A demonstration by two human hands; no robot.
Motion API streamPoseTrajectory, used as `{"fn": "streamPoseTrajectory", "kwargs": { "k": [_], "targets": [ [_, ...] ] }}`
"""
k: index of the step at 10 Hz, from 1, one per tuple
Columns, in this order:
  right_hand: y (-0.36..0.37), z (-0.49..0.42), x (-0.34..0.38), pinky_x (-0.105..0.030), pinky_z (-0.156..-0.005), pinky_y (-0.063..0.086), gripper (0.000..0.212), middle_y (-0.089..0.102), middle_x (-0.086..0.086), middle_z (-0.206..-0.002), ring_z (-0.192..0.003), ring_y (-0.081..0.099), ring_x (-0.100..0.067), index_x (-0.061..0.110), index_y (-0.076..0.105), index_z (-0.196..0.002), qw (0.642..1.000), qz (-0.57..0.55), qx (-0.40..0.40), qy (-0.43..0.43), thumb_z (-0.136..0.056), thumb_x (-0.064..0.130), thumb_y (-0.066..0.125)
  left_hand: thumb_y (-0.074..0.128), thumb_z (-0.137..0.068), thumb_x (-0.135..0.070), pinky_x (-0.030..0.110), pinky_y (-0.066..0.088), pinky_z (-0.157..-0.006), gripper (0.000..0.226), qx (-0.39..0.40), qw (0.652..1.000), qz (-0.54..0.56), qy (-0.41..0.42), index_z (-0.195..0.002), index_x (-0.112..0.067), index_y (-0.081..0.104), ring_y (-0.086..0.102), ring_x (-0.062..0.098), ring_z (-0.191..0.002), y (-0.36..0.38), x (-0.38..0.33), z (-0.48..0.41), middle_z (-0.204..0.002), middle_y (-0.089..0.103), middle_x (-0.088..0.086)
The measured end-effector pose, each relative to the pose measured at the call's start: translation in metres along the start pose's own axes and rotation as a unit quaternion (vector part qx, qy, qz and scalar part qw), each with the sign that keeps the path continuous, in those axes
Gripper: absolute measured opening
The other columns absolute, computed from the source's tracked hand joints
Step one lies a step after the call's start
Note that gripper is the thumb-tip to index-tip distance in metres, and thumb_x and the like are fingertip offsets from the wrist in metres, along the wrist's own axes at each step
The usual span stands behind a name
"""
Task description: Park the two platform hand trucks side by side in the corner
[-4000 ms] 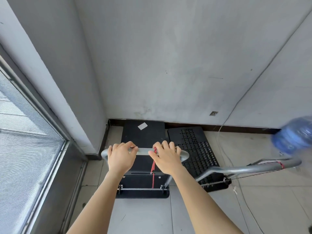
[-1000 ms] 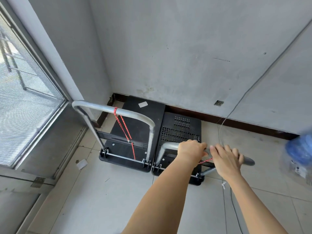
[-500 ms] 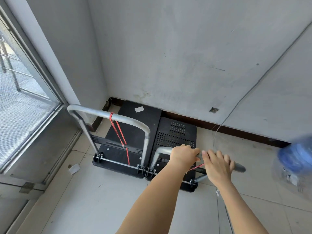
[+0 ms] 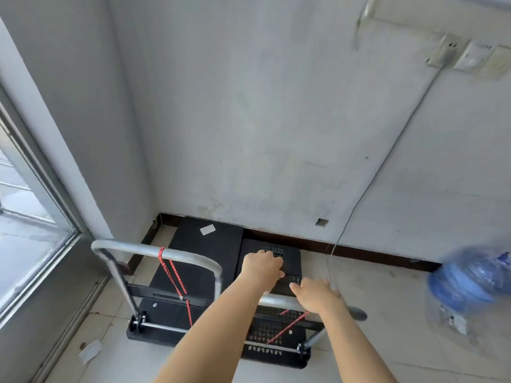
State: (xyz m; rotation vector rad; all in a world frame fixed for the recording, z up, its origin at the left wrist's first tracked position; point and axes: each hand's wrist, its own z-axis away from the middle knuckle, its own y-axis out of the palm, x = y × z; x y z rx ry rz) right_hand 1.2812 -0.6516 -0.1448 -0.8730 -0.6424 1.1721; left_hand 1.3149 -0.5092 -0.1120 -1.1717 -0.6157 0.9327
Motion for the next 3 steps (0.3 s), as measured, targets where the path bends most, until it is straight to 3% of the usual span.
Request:
{"fn": "streamPoseTrajectory", "kwargs": {
  "k": [1, 2, 3],
  "targets": [
    [-0.053, 0.006, 0.033, -0.044, -0.094, 0.041, 0.049, 0.057, -0.013, -0.12, -0.116, 0.049, -0.032, 0.011, 0.052, -0.118, 0.998, -0.038, -0.013, -0.056, -0.094, 0.047, 0.029, 0.042, -0.101, -0.029, 0.035, 0.045, -0.081, 0.033, -0.021, 0.999, 0.024, -0.042, -0.127, -0.015, 0.057, 0.055, 0.027, -0.115, -0.056, 0.029, 0.01, -0.127, 0.057, 0.007],
    [-0.115, 0.022, 0.072, -0.041, -0.088, 0.043, 0.044, 0.059, -0.009, -0.113, -0.111, 0.052, -0.03, 0.015, 0.055, -0.112, 0.994, -0.06, -0.011, -0.086, -0.09, 0.047, 0.033, 0.043, -0.1, -0.026, 0.035, 0.047, -0.087, 0.032, -0.041, 0.998, 0.031, -0.048, -0.126, -0.017, 0.059, 0.056, 0.027, -0.116, -0.116, 0.054, 0.033, -0.129, 0.058, 0.006],
    [-0.171, 0.049, 0.105, -0.037, -0.093, 0.044, 0.052, 0.053, -0.006, -0.132, -0.114, 0.052, -0.025, 0.016, 0.044, -0.133, 0.99, -0.053, -0.055, -0.119, -0.09, 0.044, 0.033, 0.043, -0.099, -0.029, 0.034, 0.046, -0.092, 0.032, -0.08, 0.995, 0.035, -0.055, -0.127, -0.02, 0.058, 0.055, 0.024, -0.119, -0.166, 0.073, 0.063, -0.131, 0.057, 0.004]
  ]
}}
